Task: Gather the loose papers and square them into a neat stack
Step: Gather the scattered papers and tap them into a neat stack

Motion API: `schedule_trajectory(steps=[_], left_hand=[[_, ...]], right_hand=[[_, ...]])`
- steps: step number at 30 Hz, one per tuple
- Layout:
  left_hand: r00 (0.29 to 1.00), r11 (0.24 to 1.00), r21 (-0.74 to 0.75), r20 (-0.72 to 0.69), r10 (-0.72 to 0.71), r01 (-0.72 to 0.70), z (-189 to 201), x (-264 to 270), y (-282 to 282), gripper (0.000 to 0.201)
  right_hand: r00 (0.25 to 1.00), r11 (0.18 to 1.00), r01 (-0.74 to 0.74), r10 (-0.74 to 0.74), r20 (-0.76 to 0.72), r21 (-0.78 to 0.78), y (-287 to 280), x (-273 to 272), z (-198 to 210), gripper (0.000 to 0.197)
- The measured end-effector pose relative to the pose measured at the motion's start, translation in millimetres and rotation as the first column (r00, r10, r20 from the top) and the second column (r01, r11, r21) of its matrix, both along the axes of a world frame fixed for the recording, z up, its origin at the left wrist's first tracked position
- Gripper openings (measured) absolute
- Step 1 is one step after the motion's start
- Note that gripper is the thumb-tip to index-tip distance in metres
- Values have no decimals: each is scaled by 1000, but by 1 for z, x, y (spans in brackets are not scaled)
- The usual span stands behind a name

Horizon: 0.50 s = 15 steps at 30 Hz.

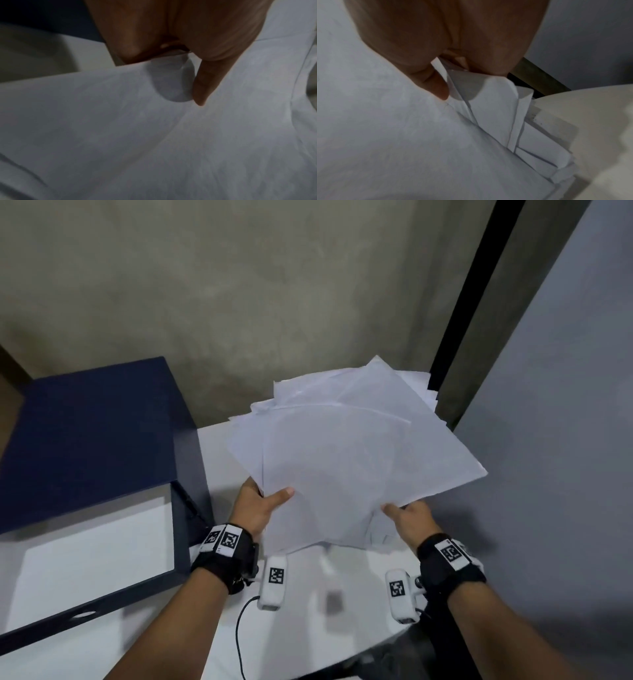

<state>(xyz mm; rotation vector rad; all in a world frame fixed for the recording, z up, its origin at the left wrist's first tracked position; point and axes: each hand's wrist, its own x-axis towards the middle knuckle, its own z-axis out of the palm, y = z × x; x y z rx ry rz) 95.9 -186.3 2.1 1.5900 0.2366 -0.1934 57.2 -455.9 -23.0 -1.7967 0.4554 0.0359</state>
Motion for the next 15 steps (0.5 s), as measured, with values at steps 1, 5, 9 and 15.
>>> schedule_trajectory(steps=[1, 5, 9, 15], left_hand=[[1000, 1000, 31, -5, -1, 1, 6, -2, -1, 16], [998, 991, 128, -54, 40, -33, 23, -18, -6, 25], [993, 991, 123, -98, 69, -56, 26, -23, -4, 28], [993, 995, 20, -60, 103, -102, 17, -15, 0, 30]], right_hand=[[1000, 1000, 22, -22, 1, -23, 2, 2, -1, 13], [994, 994, 110, -110, 10, -24, 11, 1, -10, 12], [981, 980, 194, -194, -2, 35, 11, 3, -17, 19], [985, 972, 154, -166, 51, 179, 9, 7, -8, 34]])
